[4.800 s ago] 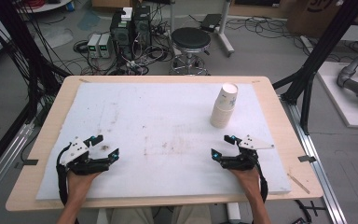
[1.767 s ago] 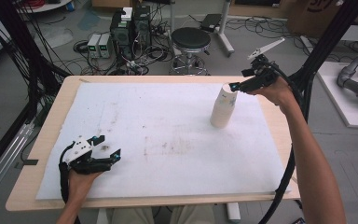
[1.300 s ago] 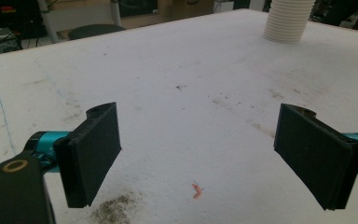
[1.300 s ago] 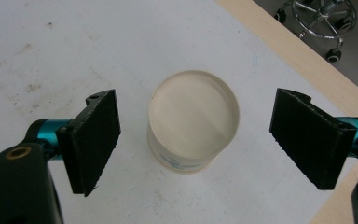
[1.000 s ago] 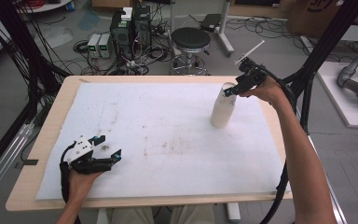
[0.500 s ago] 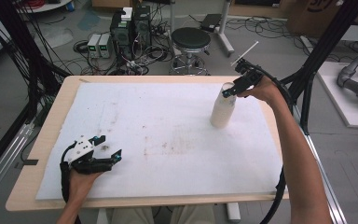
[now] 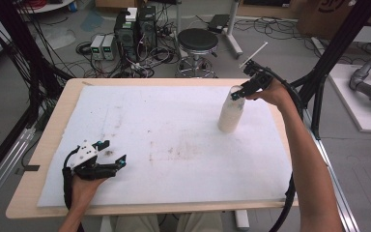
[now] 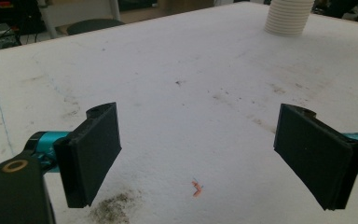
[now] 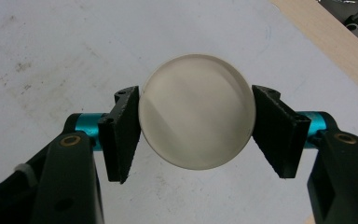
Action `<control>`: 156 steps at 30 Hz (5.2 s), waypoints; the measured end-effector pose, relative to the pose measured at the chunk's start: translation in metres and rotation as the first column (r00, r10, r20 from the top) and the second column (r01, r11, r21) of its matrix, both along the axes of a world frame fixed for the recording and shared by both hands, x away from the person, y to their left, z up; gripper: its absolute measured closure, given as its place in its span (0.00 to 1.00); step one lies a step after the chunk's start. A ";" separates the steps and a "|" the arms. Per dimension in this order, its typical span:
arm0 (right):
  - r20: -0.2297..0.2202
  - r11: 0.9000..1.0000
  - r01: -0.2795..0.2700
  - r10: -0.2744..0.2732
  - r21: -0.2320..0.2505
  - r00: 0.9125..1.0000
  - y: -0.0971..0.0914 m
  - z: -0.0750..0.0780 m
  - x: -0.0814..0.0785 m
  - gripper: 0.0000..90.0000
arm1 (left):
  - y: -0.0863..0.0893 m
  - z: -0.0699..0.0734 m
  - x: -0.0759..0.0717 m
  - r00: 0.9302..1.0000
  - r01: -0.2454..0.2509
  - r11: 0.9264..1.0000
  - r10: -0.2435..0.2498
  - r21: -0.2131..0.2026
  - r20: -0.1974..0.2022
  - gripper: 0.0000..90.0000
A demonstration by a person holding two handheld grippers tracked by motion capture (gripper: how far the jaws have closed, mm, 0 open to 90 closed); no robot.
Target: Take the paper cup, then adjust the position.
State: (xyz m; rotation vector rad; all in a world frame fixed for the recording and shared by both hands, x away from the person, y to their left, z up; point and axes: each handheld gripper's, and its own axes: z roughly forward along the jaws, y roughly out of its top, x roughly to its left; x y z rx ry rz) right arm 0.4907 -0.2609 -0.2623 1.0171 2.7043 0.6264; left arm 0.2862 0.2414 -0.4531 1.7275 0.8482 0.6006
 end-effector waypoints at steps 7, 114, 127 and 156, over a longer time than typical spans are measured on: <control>0.010 1.000 0.007 -0.007 0.026 1.000 -0.002 0.006 -0.004 0.42 | 0.000 0.000 0.000 1.000 -0.001 1.000 0.001 0.003 0.000 0.16; 0.391 0.680 -0.454 0.258 0.576 0.883 0.067 -0.091 -0.173 0.43 | 0.005 0.013 0.004 0.996 0.091 0.995 -0.092 -0.043 -0.015 0.16; 0.395 0.662 -0.474 0.279 0.580 0.875 0.068 -0.091 -0.171 0.43 | -0.005 0.069 0.016 0.903 0.430 0.902 -0.429 -0.031 0.028 0.16; 0.411 0.531 -0.565 0.389 0.631 0.825 0.081 -0.087 -0.171 0.43 | -0.124 0.086 0.028 0.691 0.722 0.686 -0.719 -0.090 0.072 0.15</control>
